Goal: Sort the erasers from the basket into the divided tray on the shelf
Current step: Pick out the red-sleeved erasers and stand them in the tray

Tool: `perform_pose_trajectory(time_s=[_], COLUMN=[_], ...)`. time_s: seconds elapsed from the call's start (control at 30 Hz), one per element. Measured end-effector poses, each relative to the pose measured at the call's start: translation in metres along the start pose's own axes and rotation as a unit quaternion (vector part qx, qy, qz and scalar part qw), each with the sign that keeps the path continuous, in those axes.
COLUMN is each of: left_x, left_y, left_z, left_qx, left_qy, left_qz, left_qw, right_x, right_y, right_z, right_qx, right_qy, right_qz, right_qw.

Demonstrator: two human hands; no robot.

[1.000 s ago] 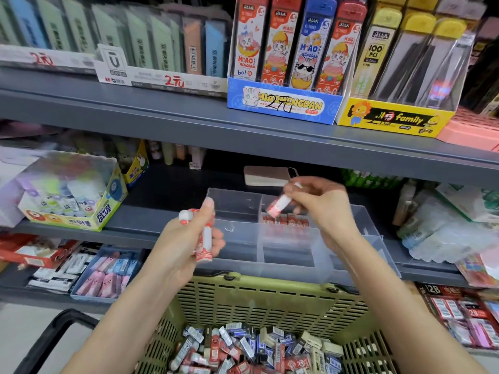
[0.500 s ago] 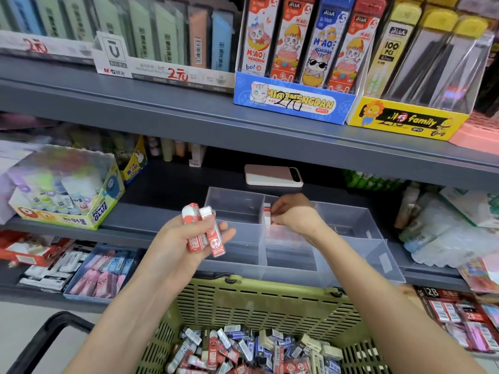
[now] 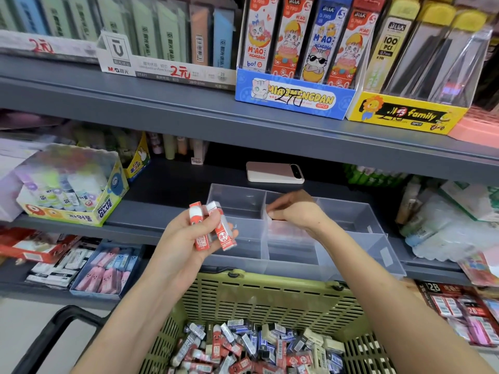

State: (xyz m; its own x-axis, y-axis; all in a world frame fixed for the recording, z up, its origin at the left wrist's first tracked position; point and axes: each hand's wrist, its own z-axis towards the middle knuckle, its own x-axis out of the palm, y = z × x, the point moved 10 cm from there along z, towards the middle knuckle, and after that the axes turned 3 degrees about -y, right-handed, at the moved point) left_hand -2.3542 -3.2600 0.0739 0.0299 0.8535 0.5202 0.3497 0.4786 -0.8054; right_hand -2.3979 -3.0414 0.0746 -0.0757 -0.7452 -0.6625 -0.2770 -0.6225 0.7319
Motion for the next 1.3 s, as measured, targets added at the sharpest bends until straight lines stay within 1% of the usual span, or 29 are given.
perform_pose_trajectory(time_s=[0.07,0.1,0.17,0.2,0.23,0.27,0.3,0.37,0.43,0.5,0.53,0.57,0.6,0.63,0.67,0.7,0.73,0.77,0.83,0.87,0.9,0.93,0.97,1.0,1.1,1.2,1.27,1.3], left_x=[0.002,0.003,0.004,0.005,0.005,0.006,0.007,0.01,0.013,0.013,0.012,0.009,0.005,0.002,-0.001,-0.003,-0.005,-0.005,-0.003,-0.001,0.001,0.003,0.005,0.007,0.014,0.021,0.023,0.023], left_y=[0.0,0.0,0.0,-0.001,-0.002,-0.003,-0.004,-0.005,-0.006,-0.008,-0.009,-0.012,-0.016,-0.018,-0.02,-0.02,-0.019,-0.019,-0.018,-0.018,-0.018,-0.017,-0.016,-0.013,-0.001,0.005,0.007,0.007], left_z=[-0.001,-0.002,-0.003,-0.003,-0.003,-0.003,-0.004,-0.005,-0.007,-0.008,-0.008,-0.008,-0.009,-0.009,-0.009,-0.009,-0.009,-0.009,-0.01,-0.01,-0.011,-0.012,-0.012,-0.013,-0.011,-0.013,-0.013,-0.012], left_qx=[0.013,0.019,0.028,0.033,0.038,0.044,0.052,0.069,0.08,0.09,0.099,0.11,0.124,0.136,0.141,0.141,0.14,0.139,0.142,0.144,0.147,0.15,0.147,0.136,0.064,0.02,0.011,0.012], left_qy=[0.008,0.011,0.012,0.013,0.014,0.016,0.02,0.033,0.042,0.046,0.04,0.026,0.006,-0.011,-0.025,-0.033,-0.037,-0.039,-0.036,-0.03,-0.022,-0.011,0.003,0.018,0.062,0.11,0.131,0.134], left_qz=[0.026,0.036,0.046,0.048,0.05,0.052,0.052,0.062,0.08,0.088,0.092,0.107,0.132,0.155,0.169,0.171,0.171,0.176,0.193,0.197,0.196,0.191,0.179,0.157,0.047,-0.027,-0.034,-0.025], left_qw=[1.0,0.999,0.998,0.998,0.998,0.998,0.997,0.995,0.993,0.991,0.99,0.988,0.983,0.978,0.975,0.974,0.975,0.974,0.97,0.969,0.969,0.97,0.973,0.978,0.995,0.993,0.991,0.991], right_x=[0.0,-0.003,-0.017,-0.02,-0.018,-0.009,0.002,0.021,0.031,0.035,0.03,0.019,0.004,-0.014,-0.031,-0.044,-0.051,-0.052,-0.044,-0.038,-0.032,-0.028,-0.024,-0.019,-0.007,-0.007,-0.014,-0.021], right_y=[0.001,0.006,0.025,0.038,0.05,0.062,0.074,0.089,0.092,0.09,0.086,0.081,0.071,0.061,0.048,0.038,0.029,0.021,0.009,0.006,0.005,0.003,0.003,0.0,-0.005,-0.006,-0.002,0.006], right_z=[-0.006,-0.009,-0.025,-0.038,-0.052,-0.066,-0.079,-0.097,-0.103,-0.104,-0.102,-0.098,-0.089,-0.079,-0.069,-0.06,-0.051,-0.045,-0.031,-0.025,-0.02,-0.014,-0.01,-0.006,0.001,-0.001,-0.008,-0.014], right_qx=[0.004,-0.011,-0.056,-0.087,-0.111,-0.132,-0.15,-0.18,-0.175,-0.161,-0.148,-0.132,-0.114,-0.096,-0.08,-0.064,-0.049,-0.03,0.007,0.019,0.029,0.037,0.043,0.049,0.05,0.041,0.026,0.009], right_qy=[0.017,0.004,-0.071,-0.094,-0.084,-0.04,0.01,0.063,0.078,0.108,0.115,0.099,0.061,0.01,-0.048,-0.099,-0.13,-0.141,-0.128,-0.113,-0.093,-0.074,-0.059,-0.043,-0.006,0.001,-0.032,-0.076], right_qz=[-0.005,-0.034,-0.096,-0.074,-0.003,0.081,0.125,0.106,0.092,0.137,0.18,0.225,0.264,0.278,0.257,0.213,0.166,0.131,0.08,0.017,-0.072,-0.154,-0.207,-0.237,-0.25,-0.208,-0.21,-0.221], right_qw=[1.0,0.999,0.991,0.989,0.99,0.987,0.981,0.976,0.977,0.971,0.966,0.96,0.956,0.956,0.962,0.97,0.976,0.981,0.989,0.993,0.993,0.985,0.976,0.969,0.967,0.977,0.977,0.972])
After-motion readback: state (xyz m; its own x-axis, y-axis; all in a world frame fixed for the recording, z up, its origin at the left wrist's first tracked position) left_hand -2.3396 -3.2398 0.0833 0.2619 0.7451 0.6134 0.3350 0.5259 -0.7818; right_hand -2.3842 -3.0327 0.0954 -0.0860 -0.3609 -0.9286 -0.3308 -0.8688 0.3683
